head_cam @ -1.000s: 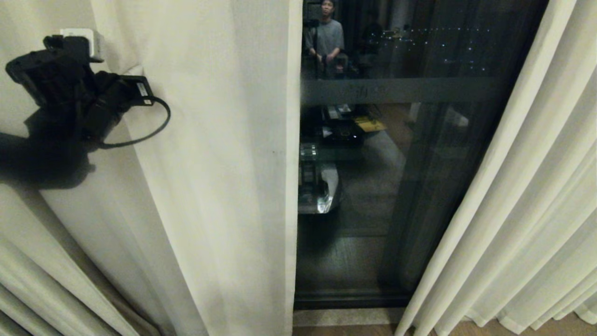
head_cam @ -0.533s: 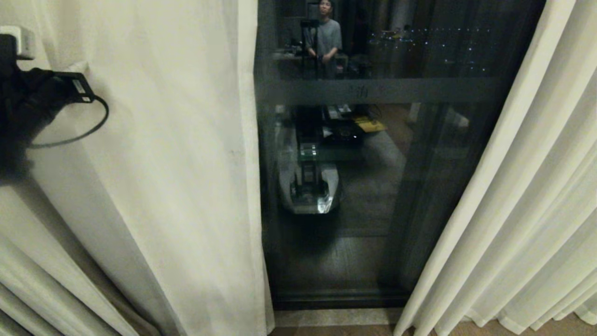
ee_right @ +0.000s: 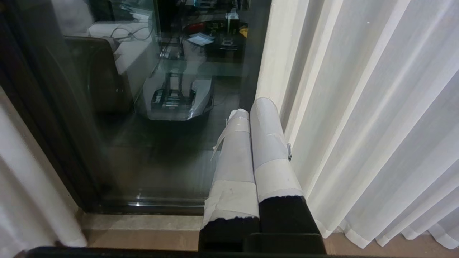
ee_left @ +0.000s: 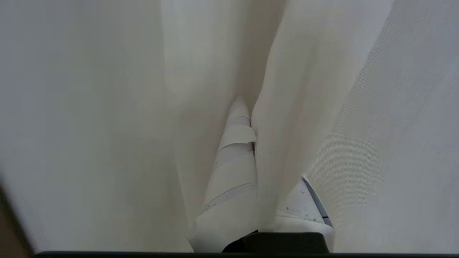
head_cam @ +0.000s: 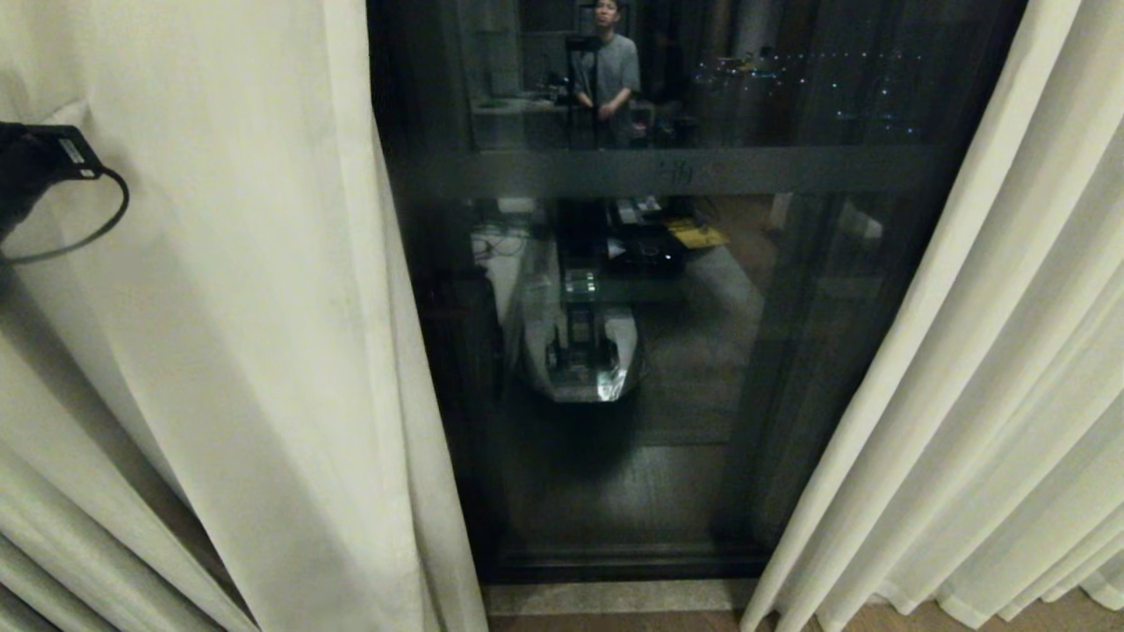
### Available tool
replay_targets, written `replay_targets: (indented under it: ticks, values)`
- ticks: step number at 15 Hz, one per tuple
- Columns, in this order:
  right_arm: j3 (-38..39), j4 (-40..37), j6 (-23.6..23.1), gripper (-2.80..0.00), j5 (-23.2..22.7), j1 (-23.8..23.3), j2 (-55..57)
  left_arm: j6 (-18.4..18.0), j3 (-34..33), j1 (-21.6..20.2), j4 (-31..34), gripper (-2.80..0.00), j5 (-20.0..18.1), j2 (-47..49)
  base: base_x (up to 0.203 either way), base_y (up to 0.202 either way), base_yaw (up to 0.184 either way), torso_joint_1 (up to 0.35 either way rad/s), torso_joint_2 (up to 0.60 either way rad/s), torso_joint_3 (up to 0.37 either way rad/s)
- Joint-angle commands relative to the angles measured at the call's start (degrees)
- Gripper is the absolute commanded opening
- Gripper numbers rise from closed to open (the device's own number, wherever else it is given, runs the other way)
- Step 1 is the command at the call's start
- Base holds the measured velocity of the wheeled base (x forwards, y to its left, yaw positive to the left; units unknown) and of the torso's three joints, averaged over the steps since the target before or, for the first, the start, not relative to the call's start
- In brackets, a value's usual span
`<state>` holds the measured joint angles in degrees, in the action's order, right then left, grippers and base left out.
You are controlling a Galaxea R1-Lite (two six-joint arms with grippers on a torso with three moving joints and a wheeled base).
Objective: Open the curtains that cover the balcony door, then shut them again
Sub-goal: Pull the inner curtains open on both sides
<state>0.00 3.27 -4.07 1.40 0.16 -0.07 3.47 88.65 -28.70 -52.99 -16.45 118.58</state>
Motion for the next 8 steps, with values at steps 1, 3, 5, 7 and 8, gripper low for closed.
replay_targets:
  ticks: [1, 3, 5, 7, 8]
  values:
    - [0.0, -0.01, -0.06, -2.8, 0.0, 0.02, 0.07, 0.86, 6.25, -2.48, 0.69, -2.8, -0.07, 6.0, 0.0, 0.0, 0.0, 0.0, 0.0, 0.0]
    - [0.0, 0.0, -0.06, -2.8, 0.0, 0.02, 0.07, 1.21, 10.55, -5.12, 2.05, -2.8, -0.93, 9.33, 0.0, 0.0, 0.0, 0.0, 0.0, 0.0]
    - [0.0, 0.04, -0.13, -2.8, 0.0, 0.02, 0.07, 1.38, 15.05, -8.04, 3.61, -2.8, -3.21, 12.22, 0.0, 0.0, 0.0, 0.0, 0.0, 0.0]
    - [0.0, 0.07, -0.06, -2.8, 0.0, 0.02, 0.07, 2.22, 18.96, -11.11, 5.37, -2.8, -4.77, 14.92, 0.0, 0.0, 0.0, 0.0, 0.0, 0.0]
    - [0.0, 0.07, -0.06, -2.8, 0.0, 0.02, 0.07, 2.43, 20.78, -12.53, 6.16, -2.8, -4.94, 16.26, 0.0, 0.0, 0.0, 0.0, 0.0, 0.0]
